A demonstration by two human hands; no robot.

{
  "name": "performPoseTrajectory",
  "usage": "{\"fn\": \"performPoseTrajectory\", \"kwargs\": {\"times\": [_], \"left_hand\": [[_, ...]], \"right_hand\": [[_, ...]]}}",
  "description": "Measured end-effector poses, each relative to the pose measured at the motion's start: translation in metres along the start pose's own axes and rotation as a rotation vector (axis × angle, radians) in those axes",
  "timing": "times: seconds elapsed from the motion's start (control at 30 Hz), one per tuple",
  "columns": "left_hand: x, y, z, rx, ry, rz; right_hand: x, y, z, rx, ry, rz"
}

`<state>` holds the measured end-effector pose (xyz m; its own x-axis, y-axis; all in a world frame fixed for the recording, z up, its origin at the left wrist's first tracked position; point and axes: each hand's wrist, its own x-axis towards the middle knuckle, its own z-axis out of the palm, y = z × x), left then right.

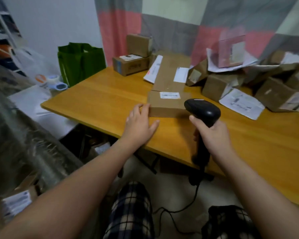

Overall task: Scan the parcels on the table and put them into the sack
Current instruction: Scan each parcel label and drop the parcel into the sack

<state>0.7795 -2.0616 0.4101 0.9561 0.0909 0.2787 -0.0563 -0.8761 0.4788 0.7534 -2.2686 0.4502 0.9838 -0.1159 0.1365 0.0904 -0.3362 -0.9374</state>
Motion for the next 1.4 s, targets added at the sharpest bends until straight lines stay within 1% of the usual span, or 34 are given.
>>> {"fn": "performPoseTrajectory", "kwargs": {"times": [0.1, 0.17, 0.23, 0.3, 0.37, 0.43, 0.5, 0.6, 0.67, 0.73, 0.8, 0.83, 0.87, 0.9, 0.93, 1.0, 1.03, 1.1, 1.17, 1.23, 1.27, 1.3, 1.4], "left_hand": [[0.046, 0.019, 0.013, 0.067, -0.064, 0.017], [0.070, 0.023, 0.020, 0.135, -0.152, -0.016], [0.080, 0.024, 0.024, 0.140, -0.230, -0.059], [0.077, 0.024, 0.024, 0.069, -0.224, -0.043], [0.064, 0.026, 0.023, -0.001, -0.184, 0.031], [0.049, 0.026, 0.024, -0.101, -0.161, 0.048], [0.038, 0.025, 0.023, -0.231, -0.159, -0.046], [0.030, 0.023, 0.016, -0.389, -0.218, -0.217], [0.027, 0.024, 0.011, -0.412, -0.211, -0.216], [0.025, 0.027, 0.005, -0.347, -0.135, -0.148], [0.024, 0.031, 0.000, -0.114, -0.051, -0.090], [0.021, 0.035, -0.002, 0.026, -0.023, -0.084], [0.018, 0.041, -0.003, 0.138, -0.017, -0.085], [0.014, 0.047, -0.002, 0.202, -0.031, -0.082], [0.009, 0.053, 0.001, 0.217, -0.061, -0.074], [-0.003, 0.061, 0.007, 0.146, -0.127, -0.044], [-0.008, 0.064, 0.009, 0.090, -0.133, -0.023], [-0.015, 0.062, 0.008, -0.032, -0.091, 0.001], [-0.018, 0.056, 0.004, -0.136, -0.014, -0.031], [-0.019, 0.048, -0.001, -0.207, 0.035, -0.108], [-0.019, 0.045, -0.003, -0.218, 0.027, -0.139], [-0.020, 0.043, -0.004, -0.207, -0.001, -0.148], [-0.024, 0.045, -0.006, -0.174, -0.099, -0.098]], "right_hand": [[0.016, 0.006, -0.019, 0.026, 0.053, 0.037], [0.022, 0.012, -0.028, 0.068, 0.058, 0.070], [0.024, 0.018, -0.033, 0.110, 0.039, 0.093], [0.025, 0.025, -0.036, 0.194, 0.044, 0.127], [0.026, 0.027, -0.037, 0.281, 0.055, 0.157], [0.027, 0.027, -0.035, 0.302, 0.042, 0.156], [0.027, 0.024, -0.031, 0.314, 0.008, 0.160], [0.026, 0.019, -0.024, 0.345, -0.032, 0.199], [0.024, 0.018, -0.024, 0.360, -0.036, 0.220], [0.018, 0.017, -0.026, 0.399, -0.067, 0.249], [0.013, 0.019, -0.030, 0.385, -0.088, 0.253], [0.012, 0.021, -0.032, 0.344, -0.070, 0.228], [0.011, 0.021, -0.034, 0.305, -0.038, 0.200], [0.012, 0.022, -0.036, 0.288, -0.009, 0.187], [0.013, 0.022, -0.038, 0.297, 0.002, 0.192], [0.016, 0.021, -0.040, 0.342, -0.028, 0.236], [0.017, 0.021, -0.041, 0.357, -0.049, 0.274], [0.020, 0.020, -0.043, 0.400, -0.078, 0.374], [0.020, 0.022, -0.047, 0.456, -0.103, 0.429], [0.015, 0.024, -0.046, 0.495, -0.152, 0.411], [0.010, 0.025, -0.042, 0.504, -0.183, 0.397], [0.004, 0.026, -0.037, 0.508, -0.205, 0.386], [-0.016, 0.026, -0.018, 0.516, -0.259, 0.352]]}}
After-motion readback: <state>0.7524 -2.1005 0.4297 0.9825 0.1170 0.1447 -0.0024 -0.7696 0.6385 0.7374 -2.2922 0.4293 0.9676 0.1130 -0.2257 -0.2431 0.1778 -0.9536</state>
